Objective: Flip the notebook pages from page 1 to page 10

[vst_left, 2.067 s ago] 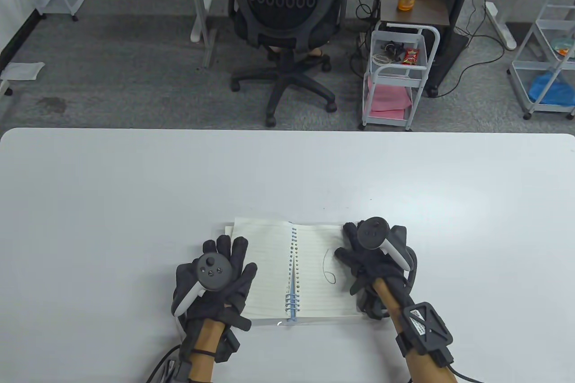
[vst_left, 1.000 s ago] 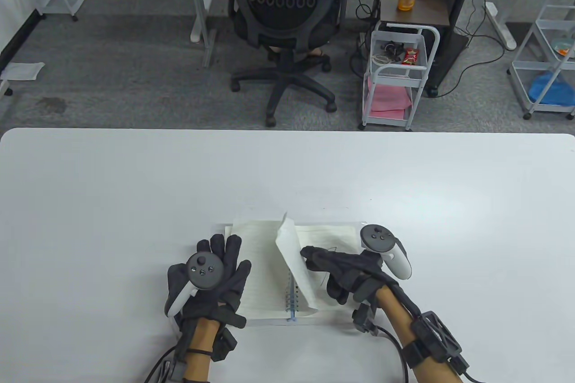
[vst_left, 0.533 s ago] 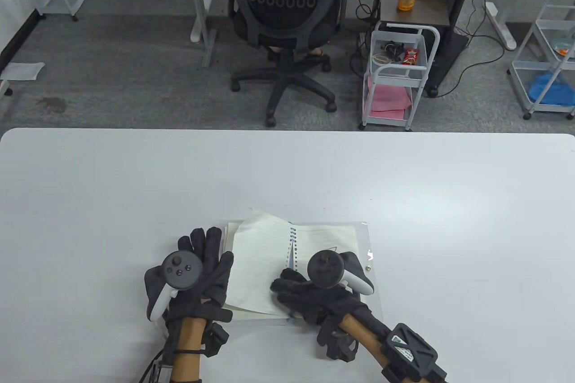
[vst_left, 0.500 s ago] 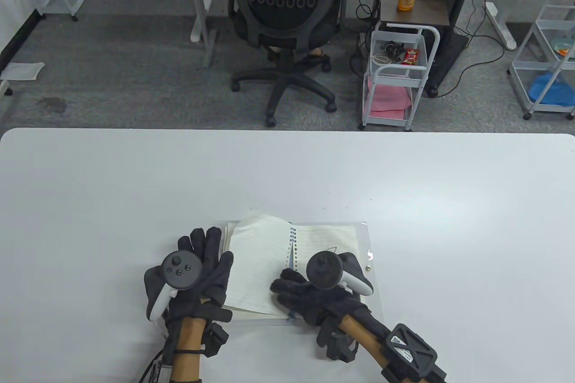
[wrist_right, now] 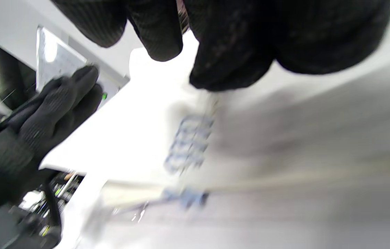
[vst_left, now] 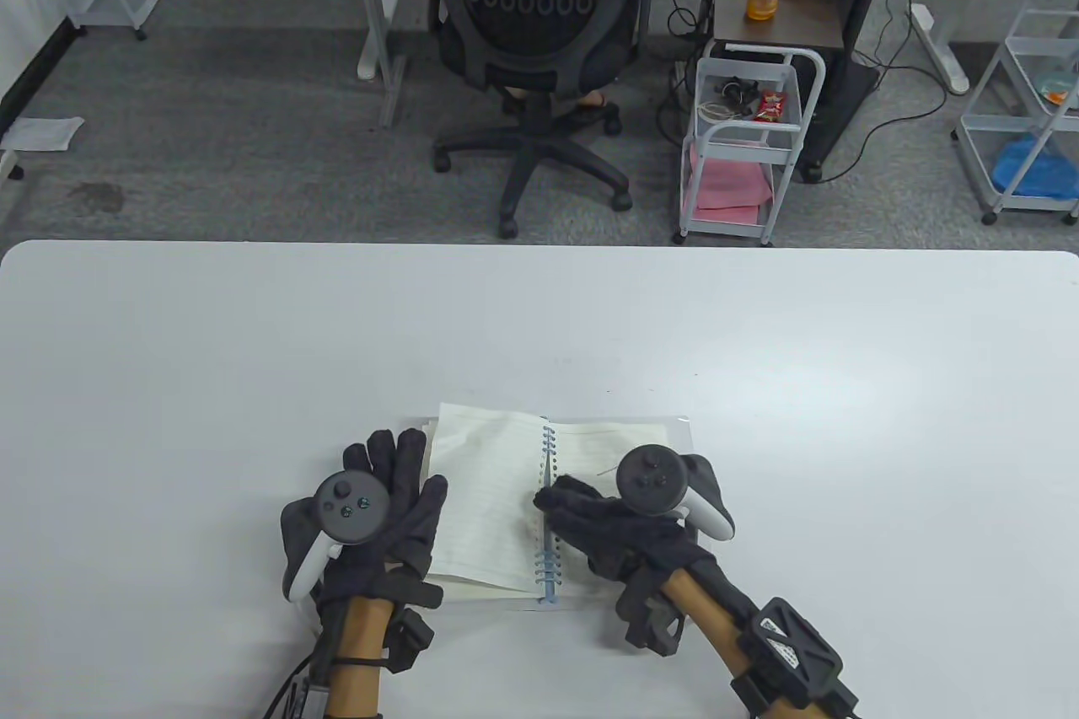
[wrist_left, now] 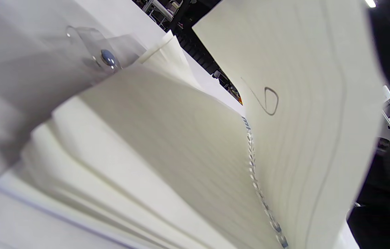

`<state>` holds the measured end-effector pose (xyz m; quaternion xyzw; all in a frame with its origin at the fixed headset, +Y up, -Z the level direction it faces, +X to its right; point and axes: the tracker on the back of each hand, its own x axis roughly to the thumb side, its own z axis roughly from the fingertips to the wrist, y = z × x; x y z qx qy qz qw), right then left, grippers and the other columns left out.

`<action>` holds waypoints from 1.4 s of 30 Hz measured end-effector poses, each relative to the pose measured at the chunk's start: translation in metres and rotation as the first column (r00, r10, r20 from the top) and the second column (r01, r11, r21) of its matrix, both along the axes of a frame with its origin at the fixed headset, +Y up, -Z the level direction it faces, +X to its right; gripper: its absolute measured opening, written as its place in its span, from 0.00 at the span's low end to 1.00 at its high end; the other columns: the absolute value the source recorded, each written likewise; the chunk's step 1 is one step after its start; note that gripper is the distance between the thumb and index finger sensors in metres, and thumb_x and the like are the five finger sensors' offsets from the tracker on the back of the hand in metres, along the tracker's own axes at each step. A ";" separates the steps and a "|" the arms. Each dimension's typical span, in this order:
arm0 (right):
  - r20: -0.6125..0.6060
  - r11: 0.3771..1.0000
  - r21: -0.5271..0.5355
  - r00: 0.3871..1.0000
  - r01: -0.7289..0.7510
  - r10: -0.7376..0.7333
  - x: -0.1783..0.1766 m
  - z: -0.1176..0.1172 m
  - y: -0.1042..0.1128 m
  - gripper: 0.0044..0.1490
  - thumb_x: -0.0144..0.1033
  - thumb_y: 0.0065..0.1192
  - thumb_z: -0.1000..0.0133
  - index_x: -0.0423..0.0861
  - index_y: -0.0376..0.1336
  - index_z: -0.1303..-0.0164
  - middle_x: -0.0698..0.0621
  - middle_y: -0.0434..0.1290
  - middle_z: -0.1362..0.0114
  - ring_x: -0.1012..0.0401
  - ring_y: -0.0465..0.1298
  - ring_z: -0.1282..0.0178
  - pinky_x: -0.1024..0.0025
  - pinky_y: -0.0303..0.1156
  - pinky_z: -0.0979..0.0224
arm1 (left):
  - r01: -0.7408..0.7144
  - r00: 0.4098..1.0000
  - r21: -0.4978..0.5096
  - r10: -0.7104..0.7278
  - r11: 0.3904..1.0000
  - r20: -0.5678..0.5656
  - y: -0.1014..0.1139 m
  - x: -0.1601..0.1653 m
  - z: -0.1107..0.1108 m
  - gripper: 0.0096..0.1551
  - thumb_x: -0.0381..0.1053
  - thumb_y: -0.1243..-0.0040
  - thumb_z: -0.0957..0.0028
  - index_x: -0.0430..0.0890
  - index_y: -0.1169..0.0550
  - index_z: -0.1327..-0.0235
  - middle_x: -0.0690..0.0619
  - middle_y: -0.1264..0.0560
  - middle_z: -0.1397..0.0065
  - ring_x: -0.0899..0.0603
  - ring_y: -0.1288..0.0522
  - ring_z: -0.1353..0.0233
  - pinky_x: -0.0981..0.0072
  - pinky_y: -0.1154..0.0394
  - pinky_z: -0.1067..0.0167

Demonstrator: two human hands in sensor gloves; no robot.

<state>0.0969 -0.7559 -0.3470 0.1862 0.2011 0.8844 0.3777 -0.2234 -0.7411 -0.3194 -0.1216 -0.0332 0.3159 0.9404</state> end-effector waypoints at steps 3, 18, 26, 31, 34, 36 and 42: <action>0.126 0.998 0.016 0.990 -0.068 0.066 0.029 -0.013 -0.003 0.34 0.52 0.45 0.33 0.48 0.57 0.20 0.37 0.53 0.15 0.57 0.77 0.64 0.57 0.77 0.61 | 0.000 1.000 -0.008 0.000 1.000 -0.003 0.000 0.000 0.000 0.41 0.71 0.68 0.34 0.62 0.62 0.13 0.50 0.71 0.13 0.41 0.80 0.17 0.41 0.77 0.31; 0.295 0.913 -0.046 0.868 -0.405 0.400 0.065 -0.046 -0.030 0.37 0.55 0.54 0.37 0.58 0.48 0.19 0.46 0.45 0.14 0.67 0.72 0.70 0.69 0.74 0.67 | 0.001 1.000 -0.014 -0.002 1.000 -0.008 0.001 -0.002 0.001 0.41 0.70 0.68 0.34 0.62 0.61 0.12 0.51 0.71 0.13 0.41 0.80 0.17 0.41 0.77 0.31; 0.313 0.899 -0.103 0.844 -0.426 0.436 0.067 -0.048 -0.033 0.43 0.59 0.54 0.38 0.57 0.42 0.18 0.45 0.41 0.14 0.72 0.70 0.70 0.74 0.74 0.66 | 0.018 1.000 -0.032 -0.017 0.999 0.015 -0.003 0.003 -0.001 0.41 0.70 0.68 0.34 0.62 0.61 0.12 0.50 0.71 0.13 0.41 0.79 0.17 0.41 0.77 0.31; 0.317 0.901 -0.101 0.844 -0.423 0.432 0.067 -0.047 -0.032 0.42 0.59 0.55 0.38 0.58 0.45 0.18 0.45 0.42 0.14 0.72 0.70 0.70 0.73 0.74 0.66 | 0.028 0.999 -0.050 -0.027 0.998 0.023 -0.007 0.005 -0.002 0.41 0.70 0.68 0.34 0.62 0.61 0.12 0.50 0.71 0.13 0.41 0.79 0.17 0.41 0.77 0.31; 0.320 0.902 -0.087 0.845 -0.423 0.428 0.066 -0.046 -0.032 0.40 0.58 0.55 0.37 0.58 0.46 0.18 0.44 0.42 0.14 0.71 0.70 0.70 0.73 0.74 0.66 | 0.028 0.999 -0.057 -0.027 0.998 0.024 -0.009 0.005 -0.003 0.41 0.70 0.68 0.34 0.62 0.61 0.12 0.50 0.71 0.13 0.41 0.79 0.17 0.41 0.77 0.31; 0.314 0.901 -0.072 0.848 -0.428 0.428 0.065 -0.045 -0.031 0.39 0.57 0.55 0.37 0.58 0.47 0.19 0.44 0.41 0.14 0.70 0.71 0.69 0.72 0.74 0.65 | 0.028 0.999 -0.058 -0.027 0.998 0.025 -0.009 0.005 -0.003 0.41 0.70 0.68 0.34 0.62 0.61 0.12 0.50 0.71 0.13 0.41 0.80 0.17 0.41 0.77 0.31; 0.302 0.953 -0.064 0.905 -0.295 0.300 0.069 -0.039 -0.020 0.34 0.56 0.55 0.37 0.56 0.58 0.21 0.41 0.41 0.14 0.64 0.74 0.66 0.66 0.76 0.63 | 0.033 0.999 -0.061 -0.031 0.998 0.029 -0.010 0.007 -0.003 0.41 0.70 0.68 0.34 0.62 0.61 0.12 0.50 0.71 0.14 0.41 0.79 0.17 0.41 0.77 0.31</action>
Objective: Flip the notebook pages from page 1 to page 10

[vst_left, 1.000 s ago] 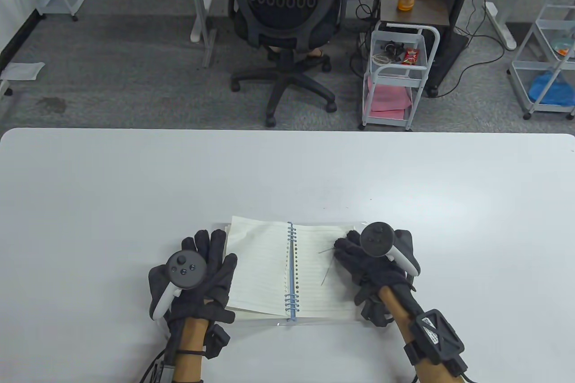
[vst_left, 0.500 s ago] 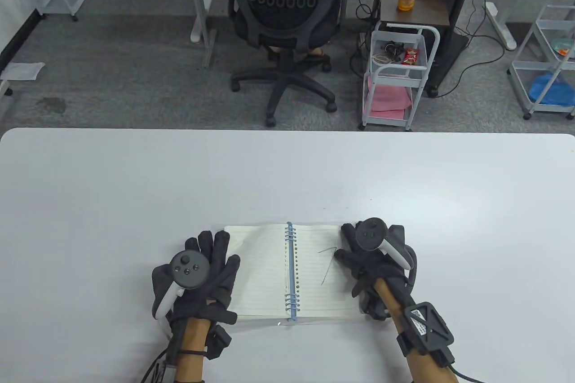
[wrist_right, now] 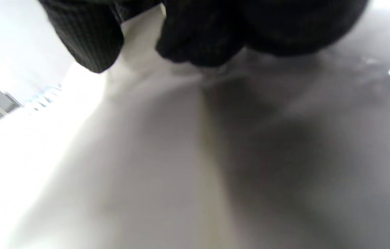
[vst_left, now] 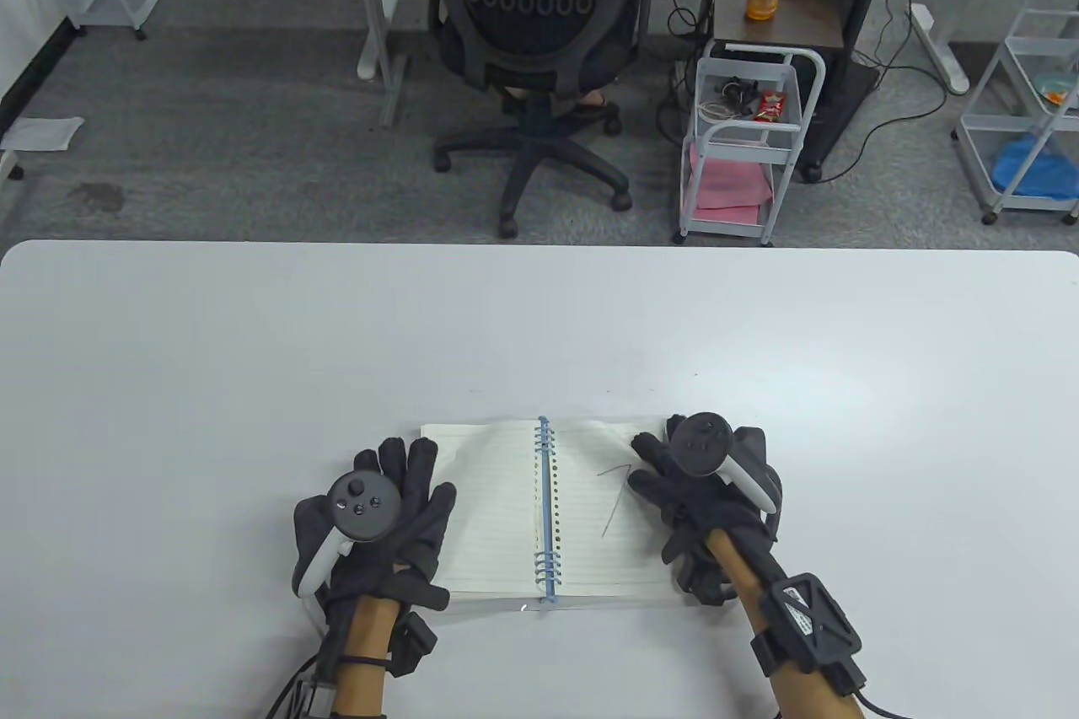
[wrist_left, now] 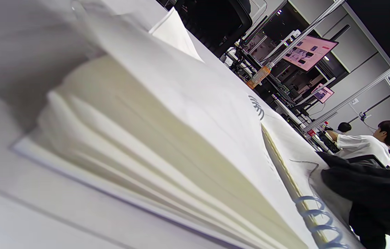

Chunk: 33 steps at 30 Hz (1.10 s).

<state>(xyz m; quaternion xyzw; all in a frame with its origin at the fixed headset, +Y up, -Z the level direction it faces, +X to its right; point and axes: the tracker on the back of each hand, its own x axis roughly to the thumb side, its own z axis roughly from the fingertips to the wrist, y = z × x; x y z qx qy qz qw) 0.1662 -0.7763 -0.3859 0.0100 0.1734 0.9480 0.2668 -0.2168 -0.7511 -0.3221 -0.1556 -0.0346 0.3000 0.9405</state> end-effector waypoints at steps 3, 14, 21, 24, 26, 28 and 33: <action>-0.023 0.977 -0.032 0.977 0.209 -0.210 0.004 0.004 0.012 0.33 0.57 0.51 0.35 0.48 0.66 0.28 0.40 0.50 0.15 0.64 0.75 0.69 0.66 0.77 0.66 | 0.000 1.000 0.002 0.000 1.000 -0.001 0.000 0.000 0.000 0.41 0.70 0.68 0.34 0.62 0.61 0.12 0.50 0.71 0.13 0.41 0.79 0.17 0.41 0.77 0.31; -0.050 0.604 -0.376 0.635 0.703 -0.771 -0.012 0.016 -0.001 0.38 0.58 0.42 0.31 0.45 0.56 0.18 0.30 0.60 0.18 0.58 0.77 0.65 0.59 0.77 0.62 | -0.009 1.000 0.008 0.009 1.000 -0.008 0.002 -0.002 0.000 0.41 0.70 0.68 0.34 0.62 0.61 0.12 0.50 0.71 0.14 0.41 0.79 0.17 0.41 0.77 0.31; -0.231 0.759 -0.379 0.740 0.529 -0.631 -0.069 0.036 -0.003 0.35 0.55 0.42 0.31 0.50 0.52 0.16 0.36 0.47 0.13 0.56 0.76 0.60 0.56 0.76 0.57 | -0.045 0.999 0.031 0.046 0.999 -0.022 0.007 -0.007 0.001 0.41 0.70 0.68 0.34 0.62 0.61 0.12 0.51 0.71 0.14 0.41 0.79 0.17 0.41 0.77 0.31; -0.361 0.905 -0.266 0.836 0.333 -0.414 -0.098 0.050 0.000 0.35 0.54 0.43 0.32 0.50 0.53 0.17 0.39 0.44 0.12 0.55 0.76 0.61 0.56 0.76 0.57 | -0.073 0.997 0.046 0.075 0.996 -0.031 0.010 -0.012 0.002 0.41 0.70 0.68 0.34 0.62 0.61 0.12 0.51 0.71 0.14 0.41 0.80 0.17 0.41 0.77 0.31; -0.412 0.958 -0.179 0.867 0.224 -0.280 -0.109 0.057 0.002 0.35 0.54 0.44 0.32 0.50 0.53 0.17 0.40 0.43 0.12 0.56 0.76 0.62 0.57 0.77 0.58 | -0.090 0.995 0.056 0.092 0.994 -0.036 0.013 -0.014 0.003 0.41 0.70 0.68 0.34 0.62 0.61 0.12 0.50 0.71 0.14 0.41 0.80 0.17 0.41 0.77 0.31; -0.447 0.985 -0.087 0.878 0.146 -0.169 -0.116 0.062 0.004 0.35 0.54 0.44 0.33 0.50 0.53 0.18 0.40 0.43 0.13 0.58 0.76 0.63 0.59 0.77 0.60 | -0.100 0.994 0.069 0.103 0.993 -0.040 0.015 -0.016 0.004 0.41 0.70 0.68 0.34 0.62 0.61 0.12 0.50 0.71 0.14 0.41 0.80 0.17 0.41 0.77 0.31; -0.470 0.985 -0.092 0.866 0.144 -0.171 -0.123 0.068 0.005 0.35 0.54 0.44 0.33 0.51 0.53 0.18 0.38 0.44 0.13 0.58 0.77 0.65 0.59 0.77 0.61 | -0.102 0.994 0.072 0.105 0.992 -0.034 0.015 -0.015 0.004 0.41 0.70 0.68 0.34 0.62 0.61 0.12 0.50 0.71 0.14 0.41 0.80 0.17 0.41 0.77 0.31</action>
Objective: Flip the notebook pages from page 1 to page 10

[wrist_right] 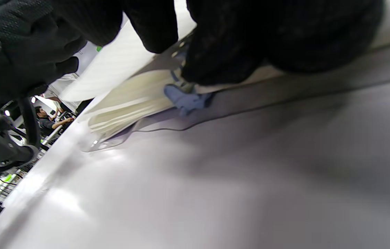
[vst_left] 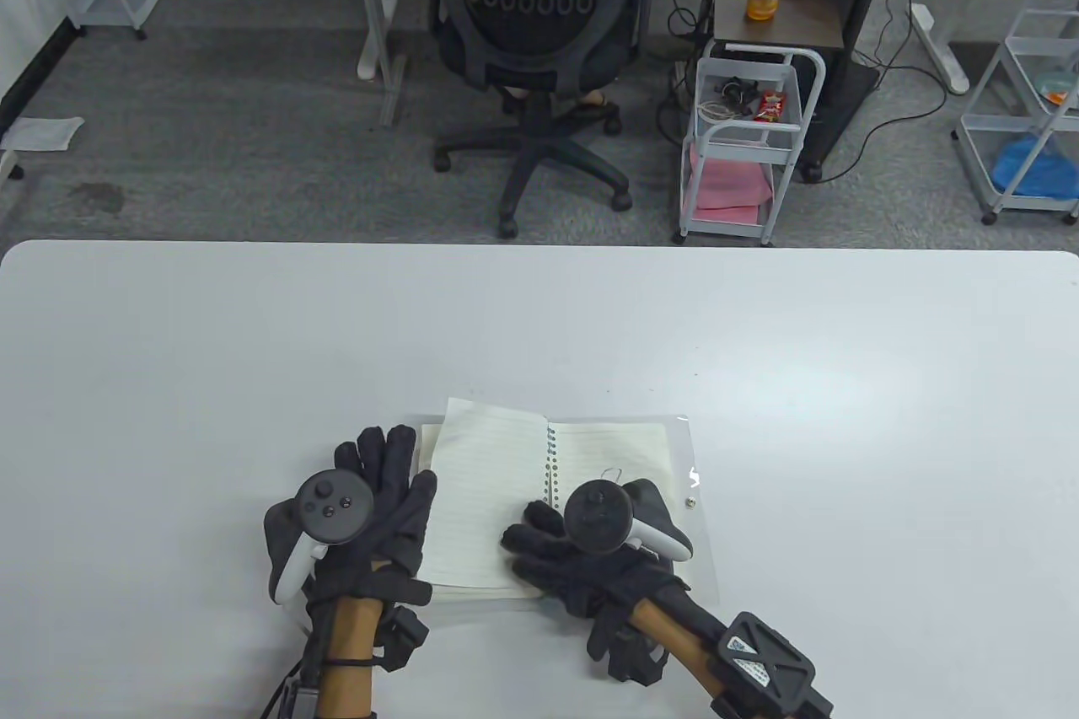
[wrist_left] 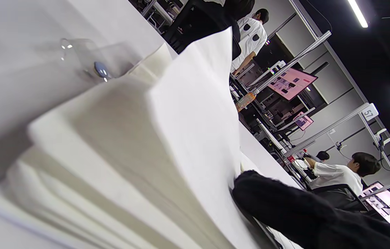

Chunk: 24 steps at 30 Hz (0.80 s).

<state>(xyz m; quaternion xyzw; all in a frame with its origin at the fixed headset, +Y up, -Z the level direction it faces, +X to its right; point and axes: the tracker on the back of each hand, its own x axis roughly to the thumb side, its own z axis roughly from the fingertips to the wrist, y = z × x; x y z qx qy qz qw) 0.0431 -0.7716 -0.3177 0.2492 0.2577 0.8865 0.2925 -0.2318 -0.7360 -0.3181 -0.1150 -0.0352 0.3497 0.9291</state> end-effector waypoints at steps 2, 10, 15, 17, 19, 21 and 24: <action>-0.003 0.999 -0.018 1.000 0.029 -0.029 0.001 -0.001 -0.001 0.35 0.54 0.44 0.33 0.50 0.53 0.18 0.38 0.44 0.13 0.57 0.77 0.64 0.59 0.77 0.61 | 0.004 1.000 -0.008 -0.004 1.000 0.005 -0.001 0.001 0.000 0.41 0.70 0.68 0.34 0.62 0.61 0.12 0.50 0.71 0.14 0.41 0.80 0.17 0.41 0.77 0.31; 0.090 0.991 -0.027 0.988 0.129 -0.126 0.026 -0.016 0.009 0.34 0.54 0.44 0.33 0.50 0.54 0.18 0.38 0.47 0.13 0.57 0.77 0.63 0.58 0.77 0.60 | 0.032 0.999 -0.016 -0.032 0.999 0.021 -0.004 0.007 -0.001 0.41 0.70 0.68 0.34 0.62 0.61 0.12 0.50 0.71 0.13 0.41 0.79 0.17 0.41 0.77 0.31; 0.241 0.992 0.015 0.963 0.123 -0.123 0.066 -0.035 0.011 0.34 0.53 0.45 0.33 0.50 0.55 0.18 0.38 0.48 0.14 0.56 0.77 0.63 0.57 0.77 0.59 | 0.050 0.998 -0.018 -0.050 0.999 0.031 -0.004 0.011 -0.001 0.41 0.70 0.68 0.34 0.62 0.61 0.12 0.50 0.71 0.13 0.41 0.80 0.17 0.41 0.77 0.31; 0.305 0.992 0.015 0.944 0.125 -0.123 0.083 -0.043 0.009 0.34 0.53 0.45 0.33 0.50 0.55 0.19 0.38 0.48 0.14 0.56 0.77 0.62 0.56 0.77 0.59 | 0.055 0.998 -0.022 -0.054 0.998 0.035 -0.005 0.012 -0.001 0.41 0.70 0.68 0.34 0.62 0.61 0.12 0.50 0.71 0.13 0.41 0.79 0.17 0.41 0.77 0.31; 0.365 0.992 0.011 0.923 0.125 -0.120 0.098 -0.049 0.007 0.34 0.52 0.45 0.33 0.49 0.55 0.19 0.37 0.48 0.14 0.55 0.77 0.62 0.56 0.76 0.58 | 0.063 0.997 -0.026 -0.062 0.998 0.041 -0.007 0.014 -0.001 0.41 0.70 0.68 0.34 0.62 0.61 0.12 0.50 0.71 0.13 0.41 0.80 0.17 0.41 0.77 0.31; 0.408 0.992 0.002 0.906 0.123 -0.113 0.109 -0.053 0.005 0.34 0.52 0.46 0.33 0.49 0.55 0.19 0.37 0.48 0.14 0.55 0.76 0.62 0.55 0.76 0.58 | 0.069 0.997 -0.031 -0.068 0.997 0.045 -0.008 0.015 -0.002 0.41 0.70 0.68 0.34 0.62 0.61 0.12 0.50 0.71 0.13 0.41 0.79 0.17 0.41 0.77 0.31; 0.460 0.995 -0.005 0.884 0.097 -0.084 0.123 -0.058 0.002 0.34 0.52 0.47 0.33 0.49 0.54 0.18 0.38 0.47 0.14 0.54 0.76 0.61 0.54 0.76 0.57 | 0.081 0.995 -0.039 -0.079 0.996 0.054 -0.011 0.018 -0.002 0.41 0.70 0.68 0.34 0.62 0.61 0.12 0.50 0.71 0.13 0.41 0.79 0.17 0.41 0.77 0.31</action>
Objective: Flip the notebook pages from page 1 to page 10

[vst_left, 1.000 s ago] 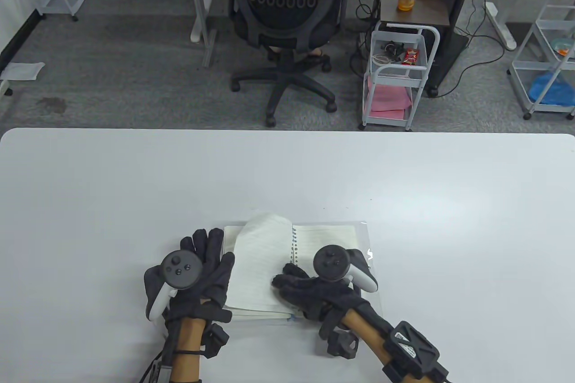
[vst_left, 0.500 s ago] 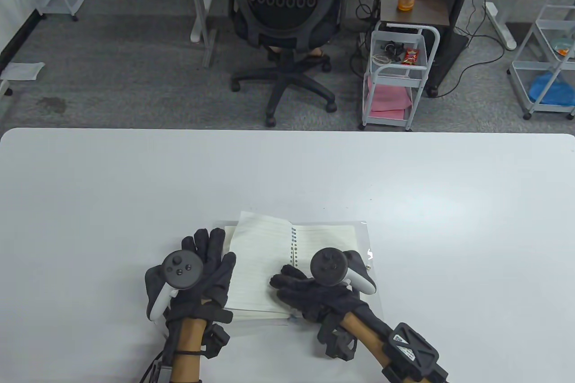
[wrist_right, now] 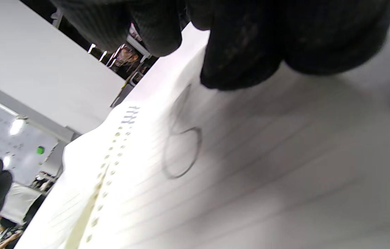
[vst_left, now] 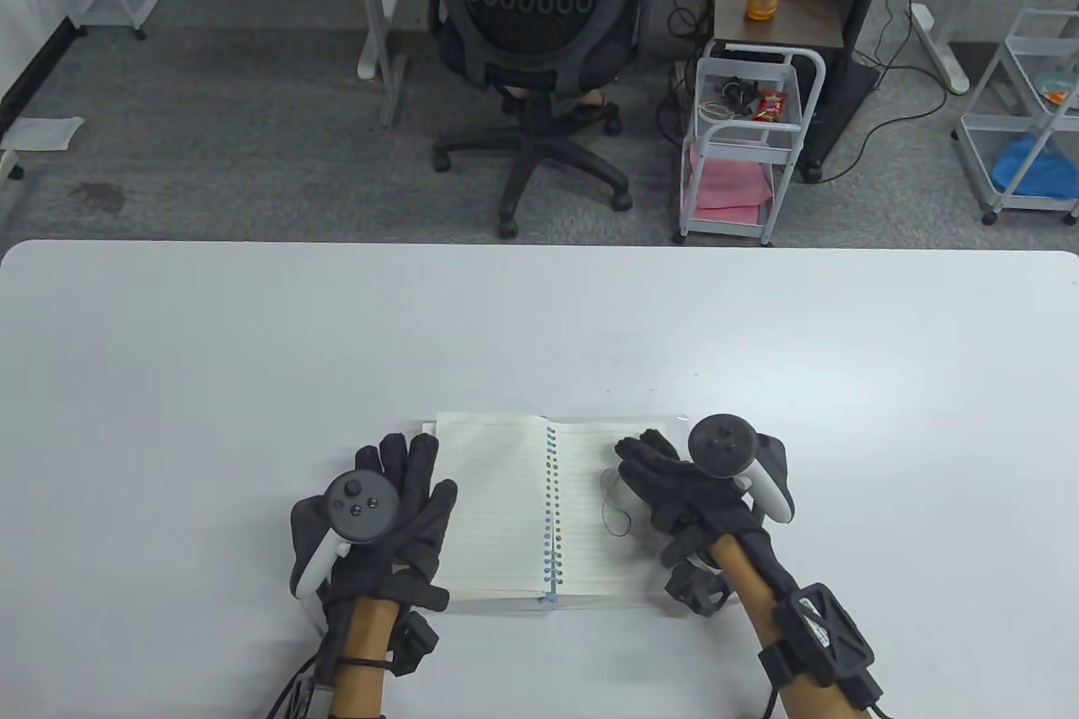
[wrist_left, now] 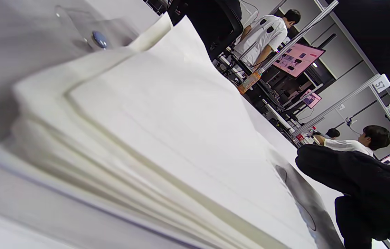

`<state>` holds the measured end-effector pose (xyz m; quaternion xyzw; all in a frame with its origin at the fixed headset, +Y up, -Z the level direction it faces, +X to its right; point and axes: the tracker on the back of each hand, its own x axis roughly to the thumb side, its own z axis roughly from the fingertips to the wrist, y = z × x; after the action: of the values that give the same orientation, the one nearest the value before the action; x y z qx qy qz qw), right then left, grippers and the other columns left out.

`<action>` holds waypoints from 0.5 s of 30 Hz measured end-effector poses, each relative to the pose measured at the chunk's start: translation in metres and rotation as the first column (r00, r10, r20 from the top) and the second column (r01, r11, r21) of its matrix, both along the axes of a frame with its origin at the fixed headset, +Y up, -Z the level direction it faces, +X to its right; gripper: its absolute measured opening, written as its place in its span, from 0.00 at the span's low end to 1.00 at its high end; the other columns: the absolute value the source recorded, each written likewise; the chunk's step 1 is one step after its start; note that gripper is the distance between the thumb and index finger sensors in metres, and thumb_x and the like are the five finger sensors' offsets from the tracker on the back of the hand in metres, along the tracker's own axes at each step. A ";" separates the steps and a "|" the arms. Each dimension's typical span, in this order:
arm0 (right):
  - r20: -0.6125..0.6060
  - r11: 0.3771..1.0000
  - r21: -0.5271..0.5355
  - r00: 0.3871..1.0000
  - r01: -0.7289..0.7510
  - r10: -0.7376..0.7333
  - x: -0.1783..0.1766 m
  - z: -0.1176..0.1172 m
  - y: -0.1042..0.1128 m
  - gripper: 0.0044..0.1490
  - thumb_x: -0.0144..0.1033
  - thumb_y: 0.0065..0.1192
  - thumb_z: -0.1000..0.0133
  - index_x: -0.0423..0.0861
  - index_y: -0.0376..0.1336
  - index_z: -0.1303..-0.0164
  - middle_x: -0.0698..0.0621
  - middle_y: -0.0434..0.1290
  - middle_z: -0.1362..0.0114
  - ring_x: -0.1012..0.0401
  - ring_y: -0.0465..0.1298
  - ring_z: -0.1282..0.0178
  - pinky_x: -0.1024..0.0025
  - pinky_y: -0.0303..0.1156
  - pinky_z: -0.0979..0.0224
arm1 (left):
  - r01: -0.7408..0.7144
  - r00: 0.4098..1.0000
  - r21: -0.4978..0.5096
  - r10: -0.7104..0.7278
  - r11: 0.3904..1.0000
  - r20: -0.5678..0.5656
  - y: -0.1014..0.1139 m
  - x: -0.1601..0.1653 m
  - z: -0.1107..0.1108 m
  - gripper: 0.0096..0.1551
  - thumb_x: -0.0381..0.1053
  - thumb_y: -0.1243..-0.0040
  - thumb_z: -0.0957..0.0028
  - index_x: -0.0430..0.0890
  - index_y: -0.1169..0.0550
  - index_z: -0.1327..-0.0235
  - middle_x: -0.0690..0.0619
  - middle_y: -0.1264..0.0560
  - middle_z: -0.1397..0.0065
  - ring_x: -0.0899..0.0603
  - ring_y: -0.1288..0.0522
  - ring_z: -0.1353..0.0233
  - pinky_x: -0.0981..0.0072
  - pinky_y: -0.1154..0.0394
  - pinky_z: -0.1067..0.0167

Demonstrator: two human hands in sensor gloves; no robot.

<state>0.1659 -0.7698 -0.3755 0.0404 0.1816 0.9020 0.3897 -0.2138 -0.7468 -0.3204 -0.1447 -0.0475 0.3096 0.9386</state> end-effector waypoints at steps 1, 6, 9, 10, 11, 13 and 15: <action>0.019 1.000 0.005 0.999 -0.026 0.026 0.003 -0.002 -0.001 0.34 0.52 0.48 0.33 0.49 0.54 0.18 0.38 0.46 0.14 0.54 0.76 0.60 0.54 0.76 0.56 | 0.011 1.000 -0.004 -0.011 1.000 0.005 -0.001 0.002 0.000 0.41 0.70 0.68 0.34 0.62 0.61 0.12 0.50 0.71 0.13 0.41 0.79 0.17 0.41 0.77 0.31; 0.065 0.980 0.062 0.981 -0.187 0.183 0.006 -0.007 -0.002 0.36 0.52 0.51 0.34 0.51 0.50 0.17 0.41 0.43 0.13 0.56 0.76 0.61 0.55 0.75 0.57 | 0.081 0.996 -0.025 -0.080 0.996 0.042 -0.012 0.014 -0.003 0.41 0.70 0.67 0.34 0.62 0.61 0.12 0.50 0.71 0.13 0.41 0.79 0.17 0.41 0.77 0.31; 0.056 0.958 0.075 0.961 -0.275 0.272 0.000 -0.011 -0.004 0.39 0.53 0.54 0.35 0.53 0.46 0.17 0.43 0.42 0.13 0.62 0.76 0.62 0.58 0.75 0.59 | 0.157 0.985 -0.014 -0.156 0.987 0.079 -0.019 0.023 -0.005 0.41 0.70 0.67 0.34 0.62 0.61 0.12 0.51 0.71 0.14 0.41 0.79 0.17 0.41 0.77 0.31; 0.051 0.949 0.071 0.951 -0.309 0.306 -0.002 -0.012 -0.006 0.40 0.54 0.54 0.36 0.53 0.45 0.17 0.44 0.42 0.13 0.64 0.76 0.63 0.59 0.75 0.59 | 0.187 0.979 0.000 -0.186 0.982 0.086 -0.021 0.027 -0.005 0.41 0.70 0.67 0.35 0.62 0.61 0.13 0.51 0.71 0.14 0.42 0.79 0.17 0.41 0.77 0.31; 0.048 0.940 0.069 0.943 -0.333 0.330 -0.003 -0.013 -0.006 0.41 0.55 0.55 0.36 0.54 0.44 0.17 0.45 0.41 0.13 0.65 0.75 0.64 0.60 0.75 0.60 | 0.205 0.974 0.009 -0.204 0.979 0.094 -0.021 0.029 -0.005 0.41 0.70 0.67 0.34 0.62 0.61 0.12 0.51 0.71 0.14 0.41 0.79 0.17 0.41 0.77 0.31; 0.041 0.919 0.069 0.922 -0.388 0.386 -0.006 -0.014 -0.009 0.43 0.56 0.56 0.37 0.55 0.43 0.18 0.46 0.42 0.13 0.68 0.73 0.65 0.64 0.74 0.61 | 0.224 0.969 0.018 -0.224 0.974 0.102 -0.021 0.032 -0.005 0.41 0.70 0.67 0.35 0.62 0.61 0.13 0.51 0.71 0.14 0.42 0.79 0.17 0.41 0.77 0.31; 0.041 0.897 0.046 0.898 -0.439 0.437 -0.007 -0.017 -0.012 0.43 0.56 0.57 0.38 0.55 0.43 0.18 0.46 0.43 0.13 0.71 0.71 0.66 0.68 0.74 0.61 | 0.219 0.970 0.015 -0.220 0.976 0.107 -0.022 0.033 -0.005 0.41 0.70 0.67 0.35 0.62 0.61 0.13 0.52 0.72 0.14 0.42 0.80 0.18 0.41 0.77 0.31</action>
<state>0.1586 -0.7814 -0.3923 -0.0042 0.1559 0.9716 0.1782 -0.1809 -0.7685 -0.3258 -0.1640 -0.0822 0.1956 0.9634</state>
